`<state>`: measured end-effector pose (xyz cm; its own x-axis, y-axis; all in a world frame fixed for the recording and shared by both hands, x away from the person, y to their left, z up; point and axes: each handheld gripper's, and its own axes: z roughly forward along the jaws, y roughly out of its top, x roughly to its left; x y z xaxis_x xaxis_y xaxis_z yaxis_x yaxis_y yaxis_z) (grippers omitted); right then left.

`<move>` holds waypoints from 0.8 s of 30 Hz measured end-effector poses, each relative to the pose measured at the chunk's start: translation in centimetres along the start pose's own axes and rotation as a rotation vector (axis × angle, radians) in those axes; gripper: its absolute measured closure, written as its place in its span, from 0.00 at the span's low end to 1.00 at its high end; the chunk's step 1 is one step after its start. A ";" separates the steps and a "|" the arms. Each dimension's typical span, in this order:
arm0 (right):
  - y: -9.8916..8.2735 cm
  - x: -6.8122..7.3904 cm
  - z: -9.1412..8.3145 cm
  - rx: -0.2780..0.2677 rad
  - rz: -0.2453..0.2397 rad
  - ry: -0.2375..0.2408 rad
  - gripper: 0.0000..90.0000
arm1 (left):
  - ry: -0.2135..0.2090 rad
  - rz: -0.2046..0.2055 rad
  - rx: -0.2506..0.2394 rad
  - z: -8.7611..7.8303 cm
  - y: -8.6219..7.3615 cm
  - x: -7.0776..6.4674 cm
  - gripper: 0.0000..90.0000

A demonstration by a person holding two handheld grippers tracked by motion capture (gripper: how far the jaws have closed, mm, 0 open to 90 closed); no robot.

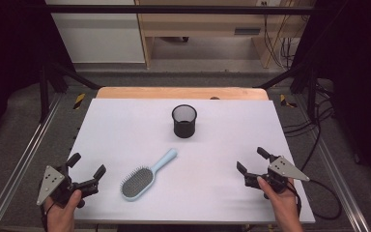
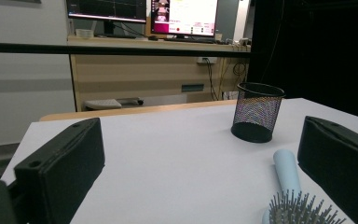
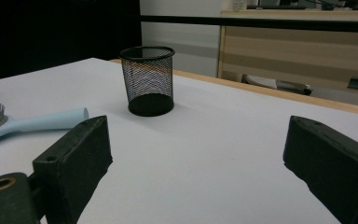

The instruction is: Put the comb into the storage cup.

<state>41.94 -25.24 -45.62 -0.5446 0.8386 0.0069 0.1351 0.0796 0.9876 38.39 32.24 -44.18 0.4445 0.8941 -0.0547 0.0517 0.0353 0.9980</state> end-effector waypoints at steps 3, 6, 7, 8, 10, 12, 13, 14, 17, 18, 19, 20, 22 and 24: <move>0.0 0.2 0.1 0.019 0.004 -0.001 0.08 | 0.007 -0.003 0.002 0.0 0.0 0.1 0.01; -0.1 0.5 0.2 0.043 0.004 0.007 0.08 | 0.007 0.000 0.007 0.0 -0.1 0.0 0.01; -0.1 0.6 0.3 0.050 -0.005 0.010 0.08 | 0.007 0.002 0.011 0.0 -0.1 0.0 0.01; -0.1 0.7 0.3 0.055 -0.009 0.014 0.08 | 0.008 0.004 0.013 0.1 -0.1 0.0 0.01; 0.0 0.9 0.4 0.061 -0.010 0.017 0.08 | 0.004 0.001 0.015 0.1 -0.2 0.0 0.01; 0.0 1.3 0.6 0.075 -0.015 0.029 0.08 | 0.015 0.002 0.019 0.1 -0.2 0.1 0.01; 0.2 1.9 0.9 0.086 -0.024 0.037 0.07 | 0.017 0.002 0.021 0.0 -0.2 0.1 0.01; 0.2 1.9 0.9 0.086 -0.024 0.037 0.07 | 0.019 0.002 0.021 0.0 -0.2 0.2 0.01; 0.8 2.8 1.6 0.113 -0.038 0.043 0.07 | 0.019 -0.004 0.025 0.0 -0.3 0.2 0.01; 1.5 3.6 2.2 0.121 -0.049 0.065 0.07 | 0.019 -0.004 0.025 0.0 -0.3 0.3 0.01; 1.5 3.6 2.2 0.121 -0.049 0.065 0.07 | 0.025 -0.001 0.023 0.0 -0.3 0.3 0.01; 1.7 3.8 2.5 0.128 -0.057 0.068 0.07 | 0.020 -0.007 0.023 0.0 -0.3 0.3 0.01; 2.4 4.5 3.6 0.160 -0.075 0.074 0.07 | 0.024 -0.003 0.022 0.0 -0.3 0.3 0.01; 2.8 4.8 4.1 0.168 -0.074 0.076 0.07 | 0.017 -0.007 0.023 0.0 -0.3 0.3 0.01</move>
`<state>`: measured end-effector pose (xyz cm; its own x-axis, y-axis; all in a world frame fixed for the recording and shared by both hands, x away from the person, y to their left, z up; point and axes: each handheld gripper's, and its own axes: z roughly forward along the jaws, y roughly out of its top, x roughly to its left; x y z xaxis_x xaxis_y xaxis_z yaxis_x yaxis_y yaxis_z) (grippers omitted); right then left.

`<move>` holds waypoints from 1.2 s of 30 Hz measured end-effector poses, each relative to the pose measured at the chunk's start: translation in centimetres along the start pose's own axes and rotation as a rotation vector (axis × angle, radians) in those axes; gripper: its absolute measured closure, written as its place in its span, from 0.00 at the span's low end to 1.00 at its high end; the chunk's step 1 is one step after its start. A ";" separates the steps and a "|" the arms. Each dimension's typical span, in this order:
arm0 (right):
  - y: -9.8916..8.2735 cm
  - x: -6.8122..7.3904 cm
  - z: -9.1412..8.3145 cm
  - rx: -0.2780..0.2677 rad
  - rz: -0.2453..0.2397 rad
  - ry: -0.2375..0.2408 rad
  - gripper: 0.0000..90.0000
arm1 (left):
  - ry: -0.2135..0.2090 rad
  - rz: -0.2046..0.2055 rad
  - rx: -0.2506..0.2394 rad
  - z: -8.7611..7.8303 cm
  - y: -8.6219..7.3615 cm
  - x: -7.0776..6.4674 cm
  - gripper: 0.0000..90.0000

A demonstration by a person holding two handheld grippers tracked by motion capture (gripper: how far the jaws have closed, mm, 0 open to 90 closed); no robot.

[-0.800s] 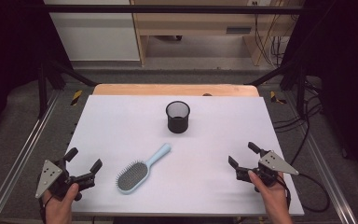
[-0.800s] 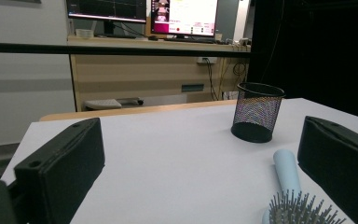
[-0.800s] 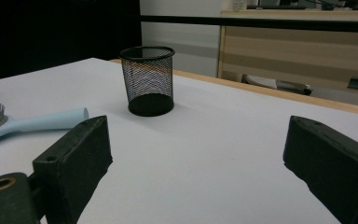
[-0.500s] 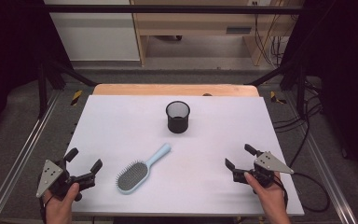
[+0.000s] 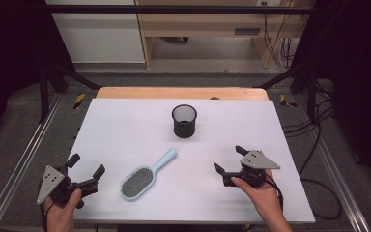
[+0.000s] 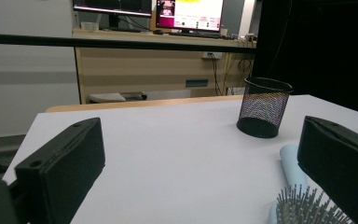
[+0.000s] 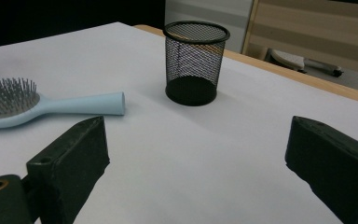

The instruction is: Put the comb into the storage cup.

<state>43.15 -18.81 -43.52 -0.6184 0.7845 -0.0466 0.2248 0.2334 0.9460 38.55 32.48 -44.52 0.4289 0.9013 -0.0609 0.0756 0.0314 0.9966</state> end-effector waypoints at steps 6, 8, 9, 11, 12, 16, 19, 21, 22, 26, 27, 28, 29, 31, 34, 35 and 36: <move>2.9 1.1 2.8 0.047 0.000 0.017 0.10 | 0.004 0.001 -0.001 0.0 0.0 0.0 0.01; 3.7 1.4 3.5 0.053 0.005 0.023 0.11 | 0.007 0.000 -0.001 0.0 0.0 0.0 0.01; 4.1 1.6 3.8 0.057 0.003 0.024 0.11 | 0.011 0.000 0.001 0.0 0.0 0.1 0.01; 4.9 1.9 4.4 0.060 0.007 0.031 0.13 | 0.016 -0.003 0.000 0.1 0.0 0.1 0.01; 5.2 2.1 4.7 0.061 0.007 0.033 0.14 | 0.017 -0.002 0.002 0.1 0.0 0.2 0.01; 6.2 2.8 5.6 0.068 -0.002 0.038 0.21 | 0.016 -0.009 -0.001 0.2 0.0 0.2 0.01; 7.0 3.5 6.6 0.074 -0.024 0.034 0.40 | 0.014 -0.005 0.000 0.3 0.0 0.2 0.01; 7.3 3.8 7.2 0.069 -0.029 0.031 0.52 | 0.014 -0.003 0.002 0.3 0.0 0.2 0.01; 7.4 4.0 7.6 0.071 -0.035 0.029 0.58 | 0.015 -0.004 0.000 0.4 0.0 0.2 0.01; 7.7 4.5 8.9 0.087 -0.041 0.018 0.75 | 0.015 -0.006 -0.002 0.3 0.0 0.2 0.01; 7.7 4.7 9.5 0.093 -0.044 0.024 0.81 | 0.014 -0.006 -0.003 0.3 0.0 0.2 0.01; 7.7 4.8 9.7 0.099 -0.039 0.030 0.85 | 0.014 -0.005 -0.003 0.3 0.1 0.2 0.01; 7.7 5.0 10.1 0.110 -0.033 0.045 0.89 | 0.015 -0.001 -0.001 0.4 0.0 0.1 0.01; 7.6 5.1 10.6 0.122 -0.044 0.047 0.94 | 0.015 0.002 0.001 0.4 0.0 0.1 0.01; 7.5 5.5 11.3 0.140 -0.050 0.063 0.99 | 0.011 0.005 0.002 0.6 0.0 0.0 0.01; 7.4 5.5 11.5 0.146 -0.055 0.063 1.00 | 0.011 0.005 0.002 0.6 0.0 0.0 0.01; 7.4 5.7 11.8 0.153 -0.058 0.066 1.00 | 0.011 0.007 0.003 0.6 0.1 0.0 0.01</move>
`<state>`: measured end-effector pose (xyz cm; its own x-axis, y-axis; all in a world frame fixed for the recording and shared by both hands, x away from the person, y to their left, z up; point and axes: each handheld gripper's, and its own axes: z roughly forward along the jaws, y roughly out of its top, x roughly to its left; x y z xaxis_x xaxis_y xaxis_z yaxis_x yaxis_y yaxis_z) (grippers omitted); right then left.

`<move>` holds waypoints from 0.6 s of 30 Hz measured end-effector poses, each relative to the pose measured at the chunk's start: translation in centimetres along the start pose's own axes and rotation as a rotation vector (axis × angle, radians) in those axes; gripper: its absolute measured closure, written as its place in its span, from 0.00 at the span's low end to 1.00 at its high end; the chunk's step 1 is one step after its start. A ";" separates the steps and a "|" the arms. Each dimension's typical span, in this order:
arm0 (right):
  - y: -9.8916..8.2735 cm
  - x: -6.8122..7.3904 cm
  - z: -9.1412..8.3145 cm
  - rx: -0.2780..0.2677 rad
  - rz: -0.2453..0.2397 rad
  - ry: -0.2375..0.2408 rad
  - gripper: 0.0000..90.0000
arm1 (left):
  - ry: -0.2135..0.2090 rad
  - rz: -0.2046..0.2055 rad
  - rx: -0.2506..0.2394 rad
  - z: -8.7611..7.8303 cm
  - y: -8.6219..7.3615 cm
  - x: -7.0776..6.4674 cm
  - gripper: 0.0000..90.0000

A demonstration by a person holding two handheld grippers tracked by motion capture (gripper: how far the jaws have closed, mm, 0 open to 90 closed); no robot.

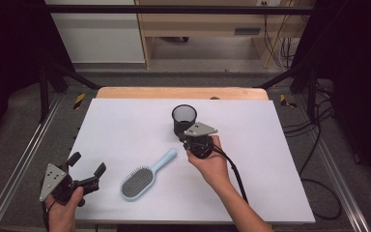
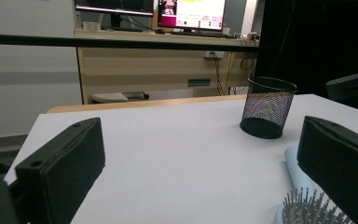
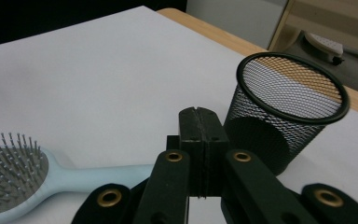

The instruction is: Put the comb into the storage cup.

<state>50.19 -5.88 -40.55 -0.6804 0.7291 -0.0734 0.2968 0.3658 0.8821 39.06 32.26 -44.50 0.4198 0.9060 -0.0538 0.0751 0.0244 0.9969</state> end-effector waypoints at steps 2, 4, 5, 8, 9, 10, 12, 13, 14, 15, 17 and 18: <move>0.0 0.2 0.6 0.014 -0.007 0.008 1.00 | -0.001 0.000 0.001 0.0 0.0 0.0 0.01; -0.1 0.4 1.2 0.030 -0.016 0.015 1.00 | -0.002 0.000 0.000 0.0 0.0 -0.1 0.01; -0.1 0.4 1.2 0.030 -0.016 0.015 1.00 | -0.003 0.000 -0.001 0.0 0.0 -0.1 0.01; -0.5 1.0 2.8 0.080 -0.028 0.033 1.00 | 0.003 0.004 -0.002 0.0 0.0 0.0 0.01; -0.5 1.0 2.8 0.080 -0.028 0.033 1.00 | 0.003 0.004 -0.002 0.0 0.0 0.0 0.01; -0.5 1.1 3.1 0.087 -0.030 0.036 1.00 | -0.004 0.000 -0.001 0.0 0.0 -0.1 0.01; -0.8 1.4 4.0 0.114 -0.035 0.040 1.00 | -0.005 0.002 0.000 0.1 0.0 -0.1 0.01; -1.0 1.8 4.8 0.134 -0.038 0.046 1.00 | -0.005 0.002 0.001 0.1 0.0 -0.1 0.01; -1.1 2.0 5.1 0.142 -0.040 0.047 1.00 | -0.006 0.002 0.001 0.1 0.0 -0.1 0.01; -1.1 2.0 5.1 0.142 -0.040 0.047 1.00 | -0.007 0.003 0.001 0.1 0.0 -0.1 0.01; -1.3 2.3 5.9 0.168 -0.049 0.054 1.00 | -0.008 0.003 0.001 0.1 0.0 -0.1 0.01; -1.5 2.7 6.5 0.188 -0.054 0.056 1.00 | -0.009 0.004 0.000 0.1 0.1 -0.1 0.01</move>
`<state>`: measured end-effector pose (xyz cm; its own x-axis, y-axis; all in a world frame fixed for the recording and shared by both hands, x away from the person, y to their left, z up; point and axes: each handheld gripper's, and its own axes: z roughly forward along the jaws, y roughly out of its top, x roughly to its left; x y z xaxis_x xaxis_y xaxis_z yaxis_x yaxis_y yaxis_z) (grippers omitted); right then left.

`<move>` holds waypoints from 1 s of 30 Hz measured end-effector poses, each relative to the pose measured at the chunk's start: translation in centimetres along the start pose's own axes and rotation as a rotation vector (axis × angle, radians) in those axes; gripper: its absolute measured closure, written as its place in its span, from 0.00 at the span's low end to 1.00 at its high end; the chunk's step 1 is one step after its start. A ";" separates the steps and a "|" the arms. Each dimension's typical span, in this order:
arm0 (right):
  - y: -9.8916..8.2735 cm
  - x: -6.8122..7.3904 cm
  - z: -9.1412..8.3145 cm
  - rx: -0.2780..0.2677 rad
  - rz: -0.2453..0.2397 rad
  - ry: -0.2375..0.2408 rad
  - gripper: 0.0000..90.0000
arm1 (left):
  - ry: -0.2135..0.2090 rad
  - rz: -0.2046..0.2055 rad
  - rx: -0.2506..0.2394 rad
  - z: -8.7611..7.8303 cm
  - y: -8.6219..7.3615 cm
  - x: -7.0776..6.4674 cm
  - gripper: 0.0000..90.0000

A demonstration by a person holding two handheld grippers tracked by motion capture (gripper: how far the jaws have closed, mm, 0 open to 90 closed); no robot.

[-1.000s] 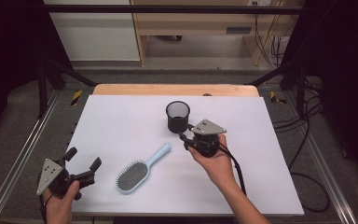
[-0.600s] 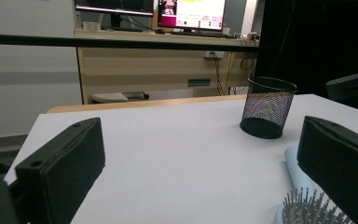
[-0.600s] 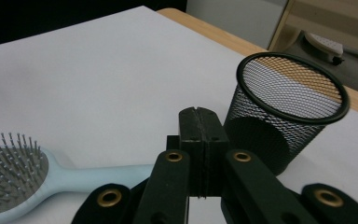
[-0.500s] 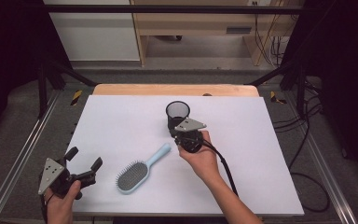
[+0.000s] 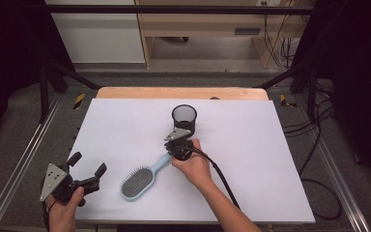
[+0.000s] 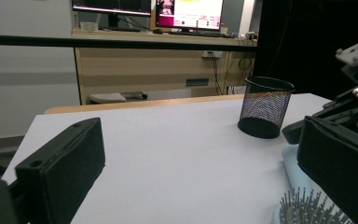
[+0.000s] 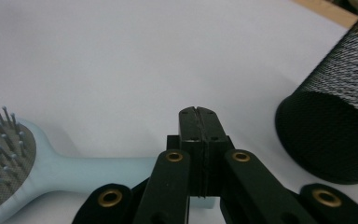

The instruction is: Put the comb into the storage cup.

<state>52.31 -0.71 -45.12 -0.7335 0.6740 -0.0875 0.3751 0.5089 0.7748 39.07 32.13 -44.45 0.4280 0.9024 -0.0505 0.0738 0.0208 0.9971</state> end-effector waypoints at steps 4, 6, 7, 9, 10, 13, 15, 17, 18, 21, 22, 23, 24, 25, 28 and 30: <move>-0.2 0.4 1.2 0.042 -0.023 0.006 1.00 | 0.005 0.003 -0.003 -0.1 0.0 0.0 0.01; -0.2 0.6 1.8 0.062 -0.043 0.008 1.00 | 0.004 0.005 -0.004 -0.1 0.1 0.0 0.01; -0.2 0.6 1.9 0.066 -0.047 0.011 1.00 | -0.004 0.002 -0.005 -0.1 0.1 0.0 0.01; -0.1 0.6 2.2 0.080 -0.050 0.026 1.00 | -0.006 0.002 -0.006 -0.1 0.1 -0.1 0.01; -0.1 0.6 2.2 0.080 -0.050 0.026 1.00 | -0.007 0.001 -0.005 -0.1 0.1 -0.1 0.01; 0.1 0.6 2.0 0.108 -0.050 0.034 1.00 | -0.004 0.004 -0.003 0.0 0.1 0.0 0.01; 0.1 0.6 1.8 0.135 -0.048 0.041 1.00 | -0.006 0.005 -0.002 0.0 0.1 -0.1 0.01; 0.1 0.5 1.5 0.157 -0.055 0.049 1.00 | -0.007 0.007 0.001 0.0 0.1 -0.2 0.01; 0.0 0.5 1.4 0.168 -0.062 0.052 1.00 | -0.007 0.011 0.002 0.0 0.1 -0.2 0.01; -0.1 0.6 1.2 0.208 -0.081 0.064 1.00 | -0.018 0.013 0.006 0.1 0.1 -0.4 0.01; -0.2 0.6 1.1 0.213 -0.092 0.065 1.00 | -0.018 0.017 0.009 0.2 0.1 -0.4 0.01; -0.3 0.7 1.0 0.230 -0.101 0.065 1.00 | -0.018 0.020 0.010 0.2 0.1 -0.4 0.01; -0.4 0.8 0.9 0.237 -0.108 0.067 1.00 | -0.018 0.022 0.011 0.2 0.1 -0.4 0.01; -0.5 0.9 0.6 0.240 -0.113 0.070 1.00 | -0.019 0.022 0.011 0.1 0.1 -0.4 0.01; -1.0 1.3 -0.3 0.248 -0.118 0.085 1.00 | -0.018 0.020 0.013 0.2 0.0 -0.4 0.01; -1.4 1.3 -0.9 0.248 -0.111 0.091 1.00 | -0.018 0.019 0.017 0.3 0.0 -0.3 0.01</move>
<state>50.32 -0.99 -45.74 -0.8216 0.5617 -0.0976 0.4087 0.6996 0.5862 39.22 31.70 -44.49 0.4458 0.8945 -0.0331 0.0807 -0.0034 0.9967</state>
